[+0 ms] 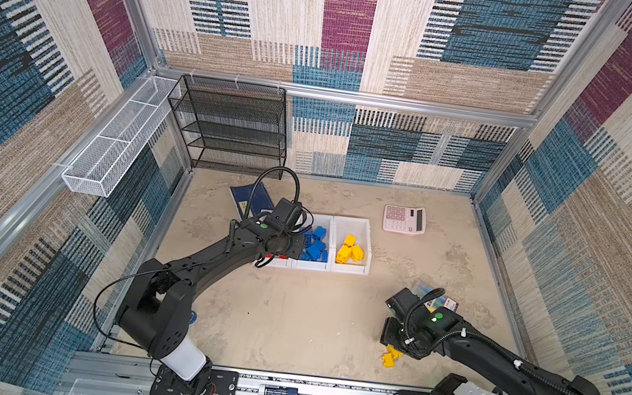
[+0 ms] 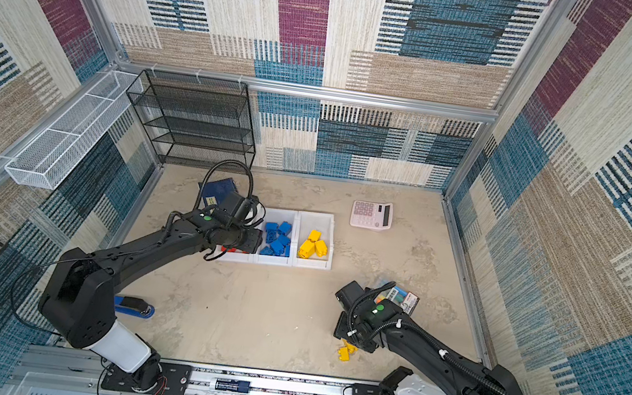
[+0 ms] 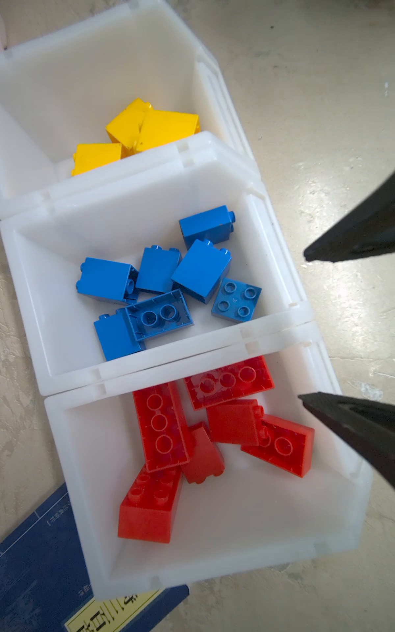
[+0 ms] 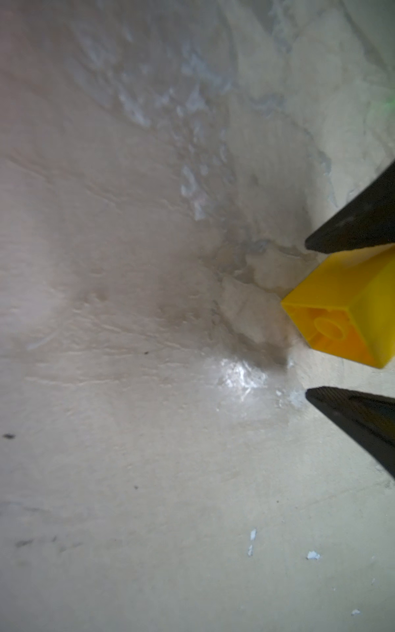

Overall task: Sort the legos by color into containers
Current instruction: 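Lower the right gripper and grasp a yellow brick while the left withdraws, then carry the yellow brick with the right gripper into the far compartment and release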

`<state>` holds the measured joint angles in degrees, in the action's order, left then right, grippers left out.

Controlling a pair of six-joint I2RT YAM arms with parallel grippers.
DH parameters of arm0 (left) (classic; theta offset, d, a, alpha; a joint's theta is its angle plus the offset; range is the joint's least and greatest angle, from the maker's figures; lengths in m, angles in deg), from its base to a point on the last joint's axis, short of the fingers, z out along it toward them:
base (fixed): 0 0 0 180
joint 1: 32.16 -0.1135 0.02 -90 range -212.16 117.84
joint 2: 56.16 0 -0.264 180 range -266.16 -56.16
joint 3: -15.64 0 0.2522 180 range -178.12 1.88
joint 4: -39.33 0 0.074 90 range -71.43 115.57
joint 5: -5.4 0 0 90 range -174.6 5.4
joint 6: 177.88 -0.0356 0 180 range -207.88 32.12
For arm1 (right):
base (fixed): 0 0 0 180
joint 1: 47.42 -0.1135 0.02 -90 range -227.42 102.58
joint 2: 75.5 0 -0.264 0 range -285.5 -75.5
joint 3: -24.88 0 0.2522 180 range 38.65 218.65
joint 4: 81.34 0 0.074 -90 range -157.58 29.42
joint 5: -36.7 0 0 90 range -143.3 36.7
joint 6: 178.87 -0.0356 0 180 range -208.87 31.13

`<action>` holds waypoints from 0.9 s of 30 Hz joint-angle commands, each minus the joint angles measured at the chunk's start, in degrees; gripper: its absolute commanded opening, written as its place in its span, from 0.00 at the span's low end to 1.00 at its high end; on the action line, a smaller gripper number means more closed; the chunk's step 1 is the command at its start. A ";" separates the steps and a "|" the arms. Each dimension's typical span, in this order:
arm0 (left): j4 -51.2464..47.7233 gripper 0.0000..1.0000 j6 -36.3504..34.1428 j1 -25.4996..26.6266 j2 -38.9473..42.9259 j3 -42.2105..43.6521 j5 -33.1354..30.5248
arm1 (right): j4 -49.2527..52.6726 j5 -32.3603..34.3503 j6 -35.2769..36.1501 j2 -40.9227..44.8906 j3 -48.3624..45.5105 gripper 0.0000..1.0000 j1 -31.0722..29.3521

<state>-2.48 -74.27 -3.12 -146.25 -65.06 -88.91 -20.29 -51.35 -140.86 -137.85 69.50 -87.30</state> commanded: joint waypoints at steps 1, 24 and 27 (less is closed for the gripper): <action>1.30 0.64 1.99 -0.03 0.37 0.25 -0.08 | 1.23 0.09 -0.92 -0.15 0.44 0.64 -0.79; 0.73 0.64 2.48 -0.12 0.96 0.84 -0.17 | -4.79 0.36 1.66 -3.37 3.83 0.33 -2.22; 0.55 0.64 2.95 -0.12 1.56 1.33 0.03 | -6.67 2.25 4.51 -5.47 7.71 0.32 -2.14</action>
<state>-2.07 -72.81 -3.14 -145.48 -64.09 -88.91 -22.78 -51.06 -139.07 -142.07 74.65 -89.42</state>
